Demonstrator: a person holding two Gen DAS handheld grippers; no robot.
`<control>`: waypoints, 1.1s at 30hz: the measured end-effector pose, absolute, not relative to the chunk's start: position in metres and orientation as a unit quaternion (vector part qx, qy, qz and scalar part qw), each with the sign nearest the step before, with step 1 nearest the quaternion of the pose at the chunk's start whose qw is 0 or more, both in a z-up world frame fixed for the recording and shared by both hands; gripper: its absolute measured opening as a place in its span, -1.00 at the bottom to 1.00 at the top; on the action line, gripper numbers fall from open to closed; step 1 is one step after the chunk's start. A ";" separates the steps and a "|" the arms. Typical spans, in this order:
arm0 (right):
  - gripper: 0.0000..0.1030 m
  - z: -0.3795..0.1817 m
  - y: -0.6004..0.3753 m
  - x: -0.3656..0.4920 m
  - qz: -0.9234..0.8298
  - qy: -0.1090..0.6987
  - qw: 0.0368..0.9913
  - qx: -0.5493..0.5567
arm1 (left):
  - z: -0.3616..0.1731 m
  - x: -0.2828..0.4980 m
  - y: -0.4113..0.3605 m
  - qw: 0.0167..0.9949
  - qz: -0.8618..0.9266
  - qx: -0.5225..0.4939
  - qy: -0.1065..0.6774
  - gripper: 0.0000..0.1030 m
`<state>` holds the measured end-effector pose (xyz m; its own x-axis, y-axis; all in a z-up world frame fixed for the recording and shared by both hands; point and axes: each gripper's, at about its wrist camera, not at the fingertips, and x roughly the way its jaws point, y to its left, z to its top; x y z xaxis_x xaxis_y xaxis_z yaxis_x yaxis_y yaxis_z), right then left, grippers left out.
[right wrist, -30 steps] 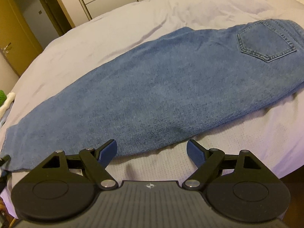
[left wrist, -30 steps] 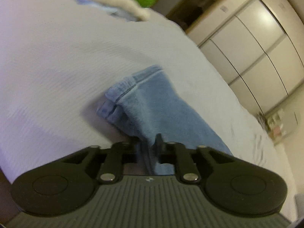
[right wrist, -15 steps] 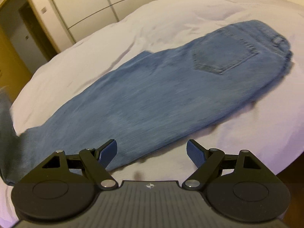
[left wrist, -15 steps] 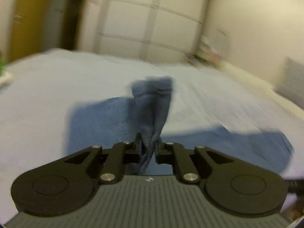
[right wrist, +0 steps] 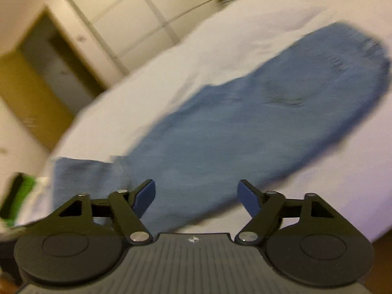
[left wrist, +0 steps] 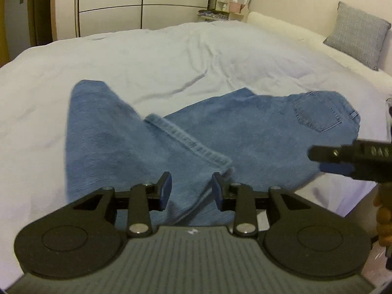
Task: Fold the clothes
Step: 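Grasp the hem with the left gripper and fold it toward the waistband, then open the left gripper off the hem while the right gripper grasps the folded edge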
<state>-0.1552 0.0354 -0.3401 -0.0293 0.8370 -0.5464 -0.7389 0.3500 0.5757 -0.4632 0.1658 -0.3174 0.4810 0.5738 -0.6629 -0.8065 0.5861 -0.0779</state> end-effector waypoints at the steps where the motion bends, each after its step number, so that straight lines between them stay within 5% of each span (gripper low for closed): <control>1: 0.16 -0.345 0.042 -0.154 0.578 0.451 0.677 0.066 | -0.315 -0.469 0.166 0.834 0.416 -0.198 0.303 -0.42; 4: -0.47 -0.366 0.059 -0.149 0.571 0.500 0.648 0.072 | -0.295 -0.488 0.169 0.831 0.427 -0.210 0.289 -0.42; 7: -0.47 -0.363 0.061 -0.149 0.590 0.498 0.628 0.094 | -0.283 -0.504 0.176 0.833 0.427 -0.210 0.283 -0.41; 9: -0.39 -0.358 0.066 -0.150 0.601 0.496 0.618 0.104 | -0.284 -0.507 0.185 0.831 0.419 -0.214 0.295 -0.41; 11: 0.21 -0.362 0.076 -0.146 0.606 0.518 0.590 0.125 | -0.288 -0.509 0.194 0.830 0.409 -0.221 0.309 -0.40; 22: 0.21 -0.400 0.150 -0.154 0.623 0.602 0.480 0.135 | -0.302 -0.507 0.216 0.823 0.388 -0.225 0.348 -0.28; 24: 0.14 -0.399 0.163 -0.162 0.630 0.604 0.472 0.124 | -0.304 -0.507 0.218 0.822 0.388 -0.229 0.347 -0.27; 27: -0.52 -0.400 0.174 -0.173 0.629 0.601 0.483 0.098 | -0.304 -0.508 0.220 0.821 0.389 -0.235 0.346 -0.26; 28: -0.60 -0.399 0.173 -0.176 0.630 0.595 0.490 0.094 | -0.303 -0.508 0.220 0.820 0.390 -0.236 0.346 -0.26; 33: -0.63 -0.355 0.133 -0.178 0.662 0.471 0.577 0.084 | -0.290 -0.506 0.216 0.839 0.364 -0.244 0.323 -0.26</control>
<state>-0.1776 0.1333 -0.3548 -0.3208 0.8426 -0.4326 -0.6845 0.1094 0.7208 -0.5065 0.2155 -0.2902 0.5271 0.4526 -0.7192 -0.7677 0.6165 -0.1746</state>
